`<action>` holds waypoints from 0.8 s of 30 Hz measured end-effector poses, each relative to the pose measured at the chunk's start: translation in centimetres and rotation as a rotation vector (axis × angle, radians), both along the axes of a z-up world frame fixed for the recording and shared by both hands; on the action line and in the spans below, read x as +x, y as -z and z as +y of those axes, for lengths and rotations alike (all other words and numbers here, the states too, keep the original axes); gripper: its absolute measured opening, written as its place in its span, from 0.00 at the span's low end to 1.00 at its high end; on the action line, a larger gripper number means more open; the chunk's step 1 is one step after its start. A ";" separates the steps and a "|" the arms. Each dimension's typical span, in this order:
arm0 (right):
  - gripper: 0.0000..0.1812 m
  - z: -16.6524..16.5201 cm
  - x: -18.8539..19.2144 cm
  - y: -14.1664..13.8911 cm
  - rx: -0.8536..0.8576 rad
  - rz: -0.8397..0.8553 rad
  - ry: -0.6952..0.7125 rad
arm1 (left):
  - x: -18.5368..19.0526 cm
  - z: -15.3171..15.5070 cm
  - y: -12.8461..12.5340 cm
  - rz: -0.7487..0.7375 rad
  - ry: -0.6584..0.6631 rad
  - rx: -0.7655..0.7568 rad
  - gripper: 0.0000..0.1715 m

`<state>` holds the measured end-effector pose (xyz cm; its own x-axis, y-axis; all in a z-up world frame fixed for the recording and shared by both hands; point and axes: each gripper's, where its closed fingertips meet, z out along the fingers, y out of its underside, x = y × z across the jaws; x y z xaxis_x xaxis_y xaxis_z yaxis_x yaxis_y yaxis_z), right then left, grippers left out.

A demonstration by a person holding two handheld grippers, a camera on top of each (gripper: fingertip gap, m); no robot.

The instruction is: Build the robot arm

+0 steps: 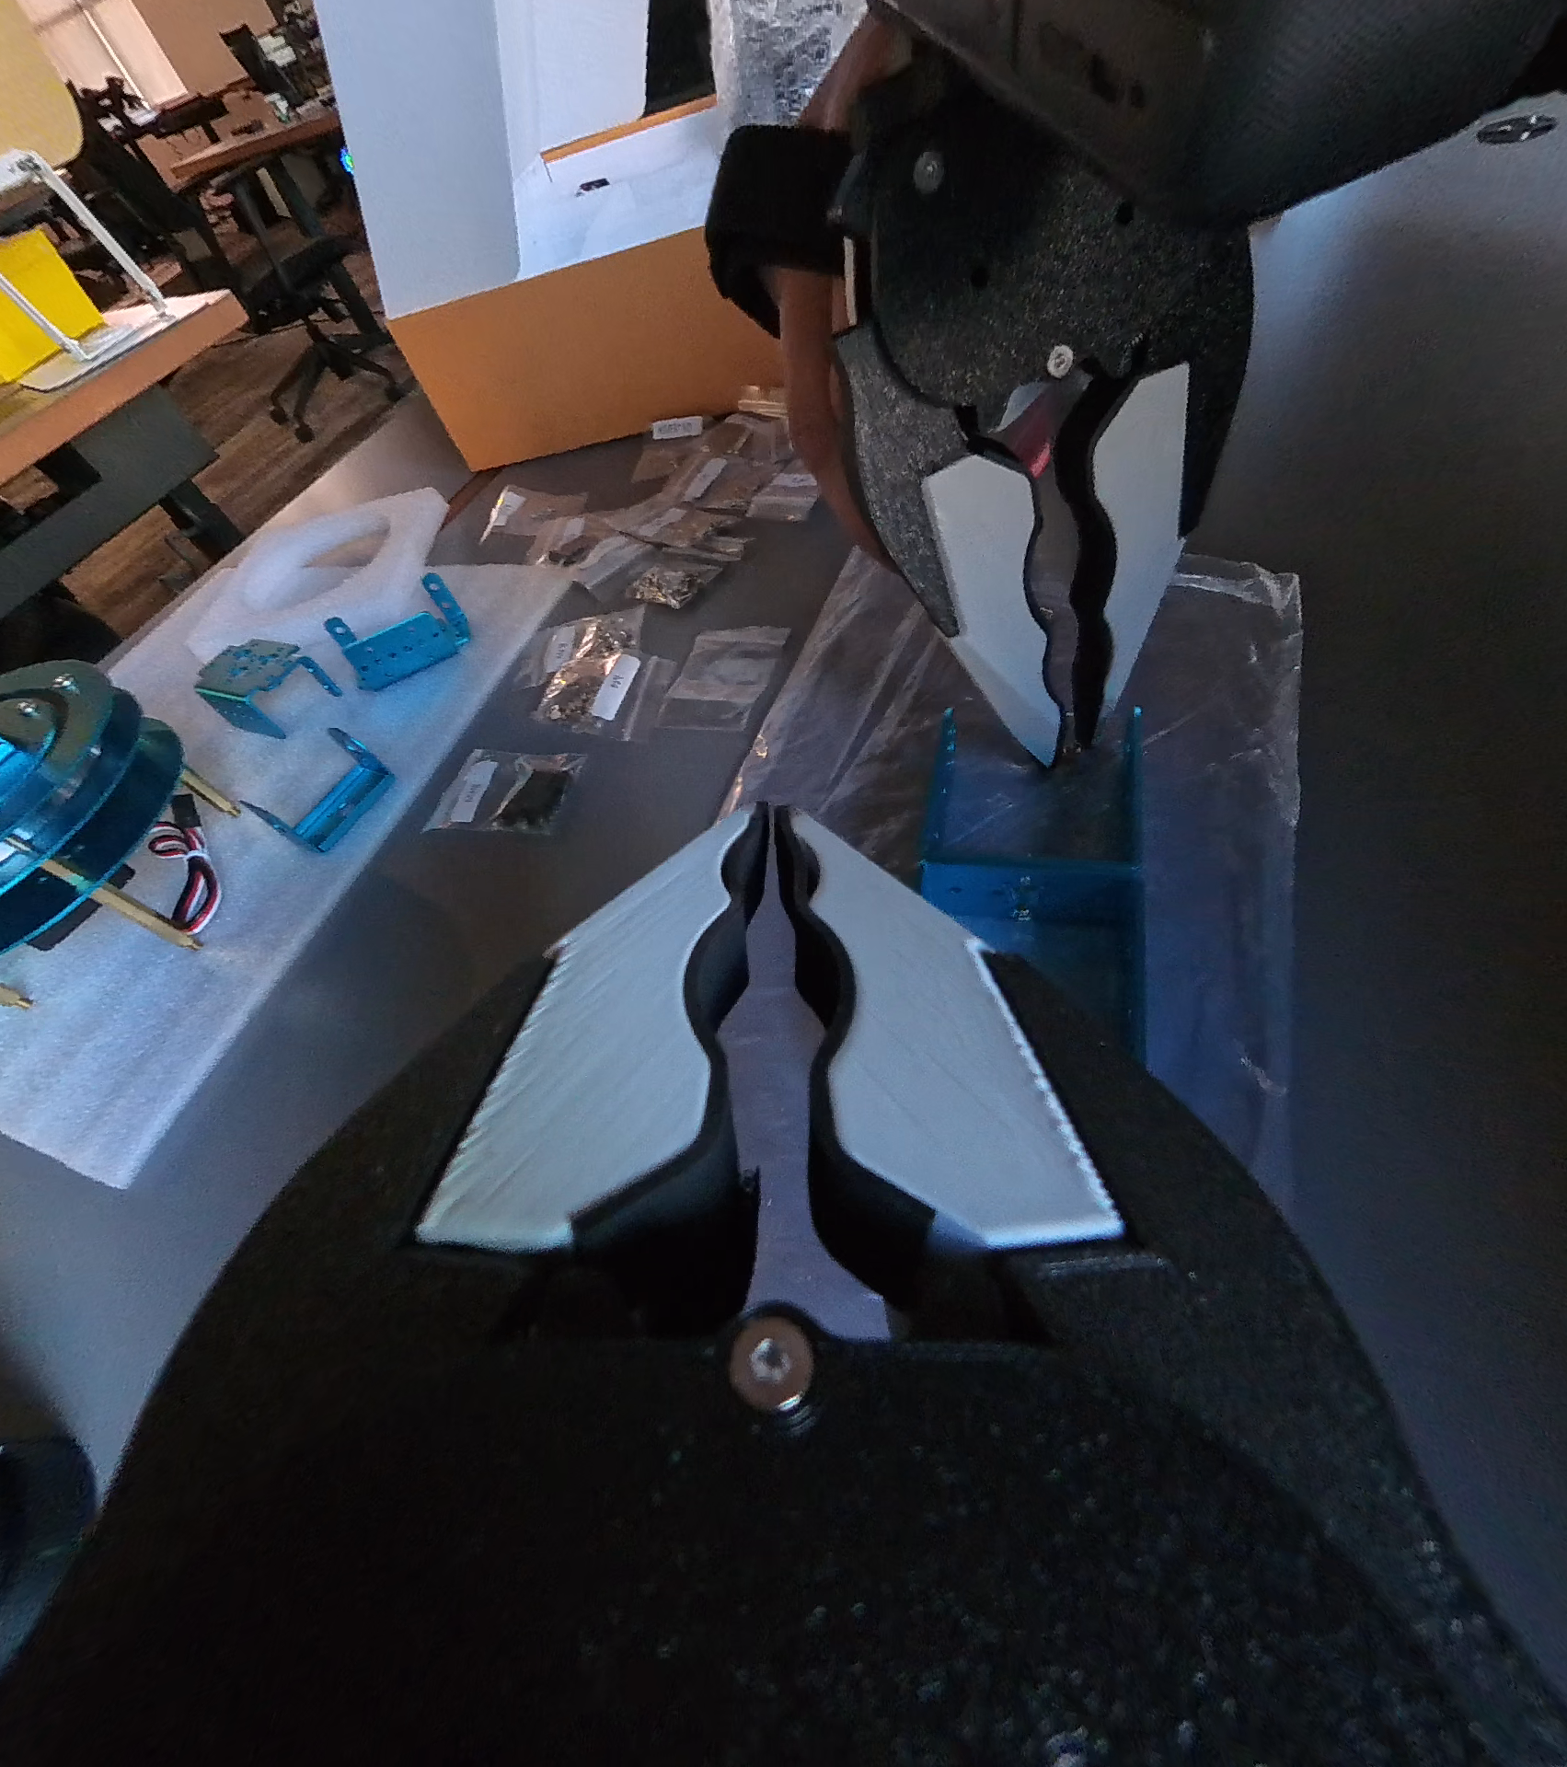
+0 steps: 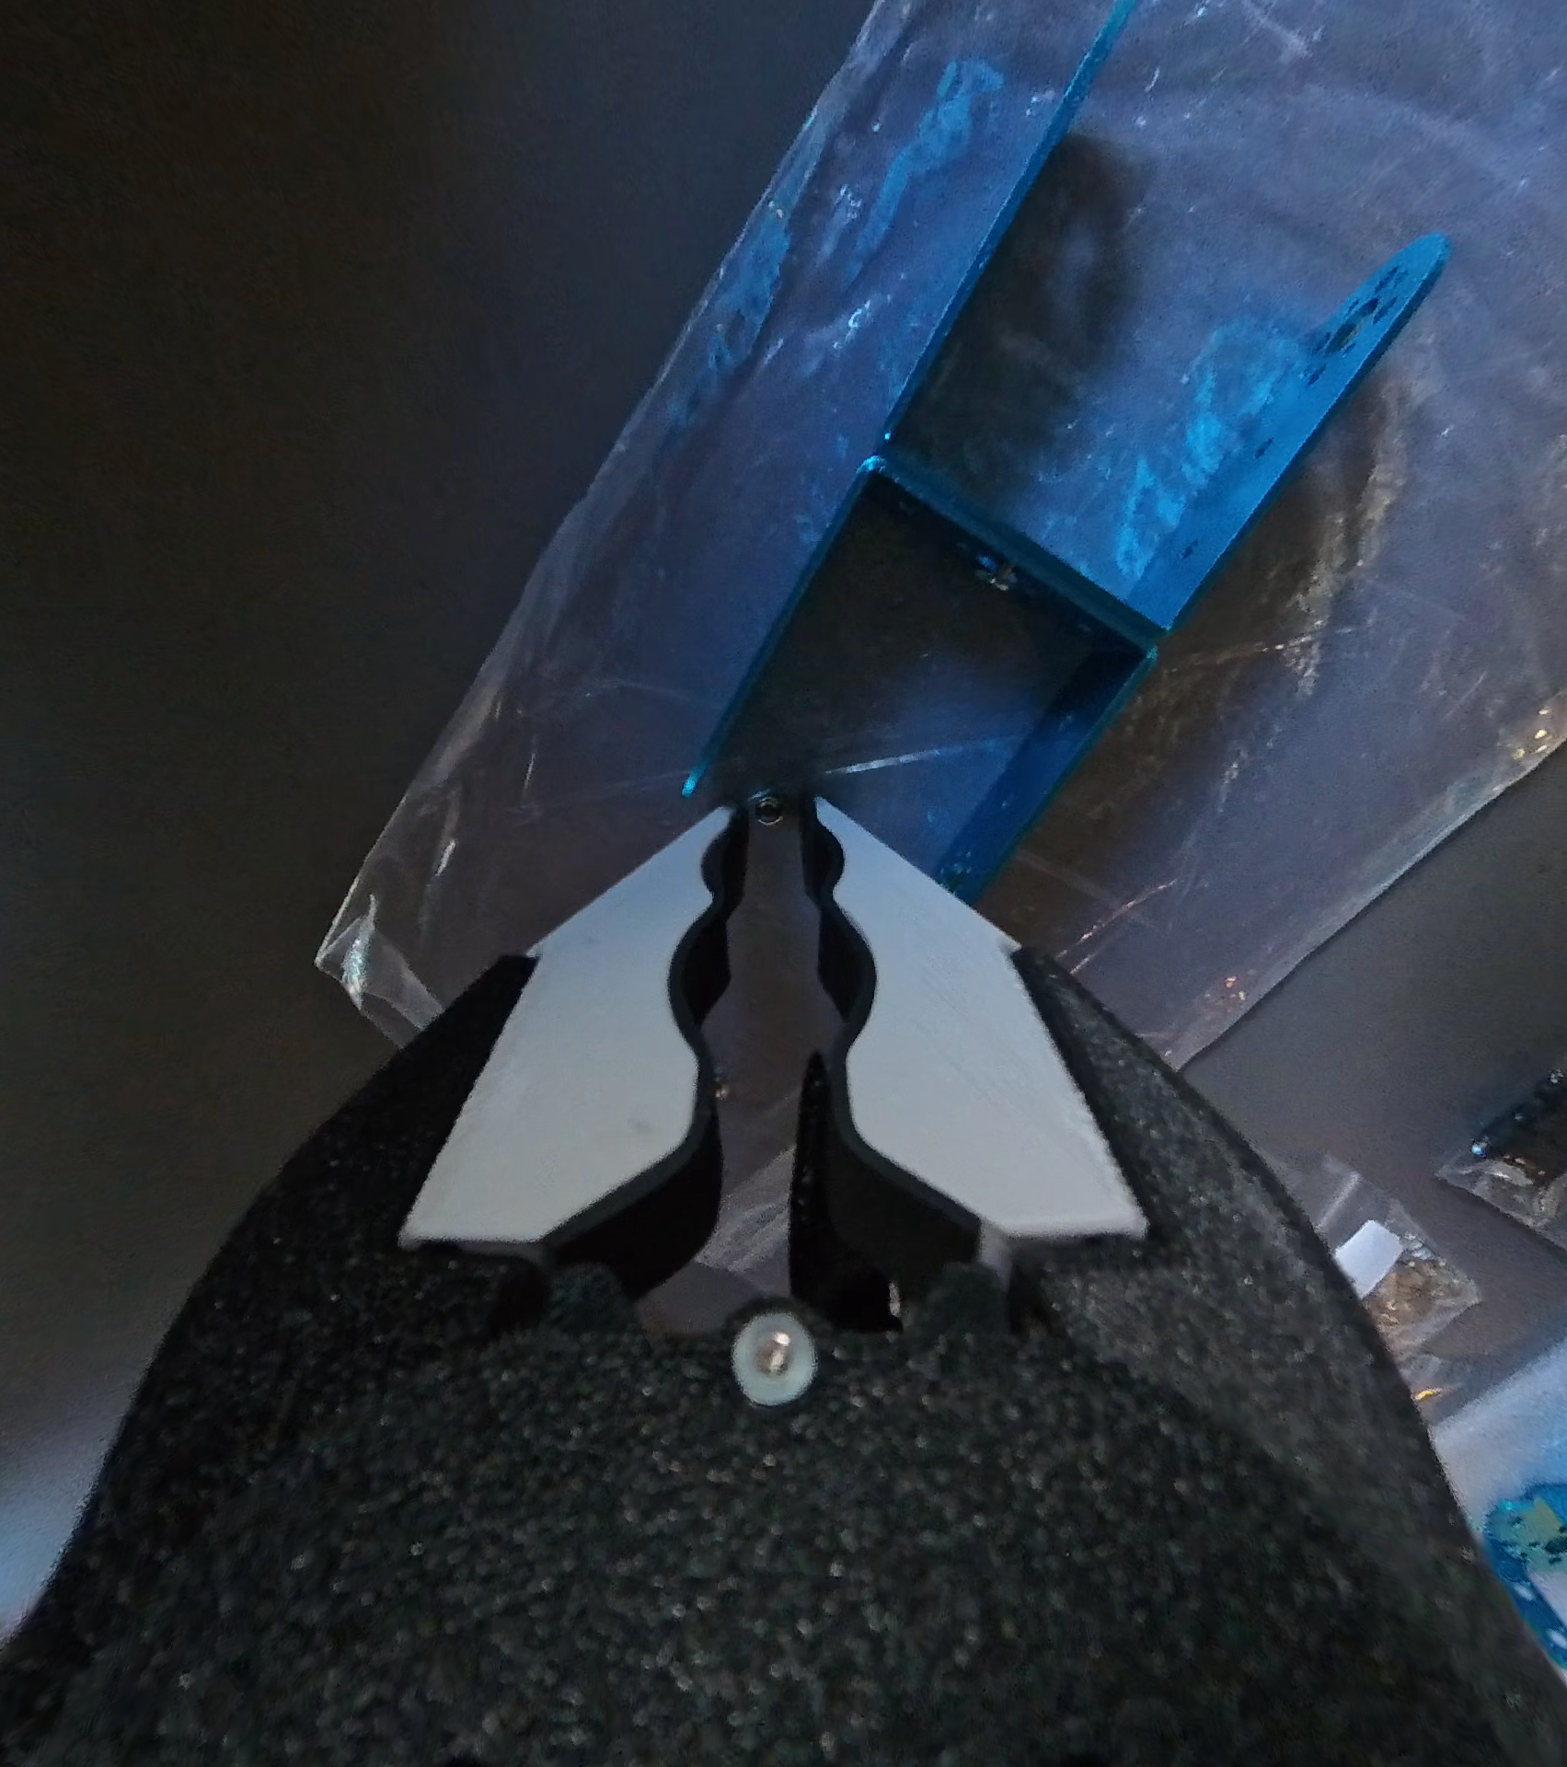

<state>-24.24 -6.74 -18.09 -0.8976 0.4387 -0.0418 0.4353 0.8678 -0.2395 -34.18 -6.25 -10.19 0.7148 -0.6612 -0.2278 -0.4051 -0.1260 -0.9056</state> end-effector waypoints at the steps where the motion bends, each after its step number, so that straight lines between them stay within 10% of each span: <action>1: 0.04 0.0 -0.1 0.0 0.004 0.005 -0.006 | 0.0 0.0 0.0 0.000 0.001 0.001 0.00; 15: 0.02 1.2 -1.3 -1.8 -0.122 0.208 0.194 | 1.2 -0.6 0.2 0.044 0.035 0.038 0.05; 24: 0.02 0.0 -6.0 -10.9 -0.986 0.436 0.556 | 2.7 -0.8 -2.3 0.404 -0.100 0.562 0.14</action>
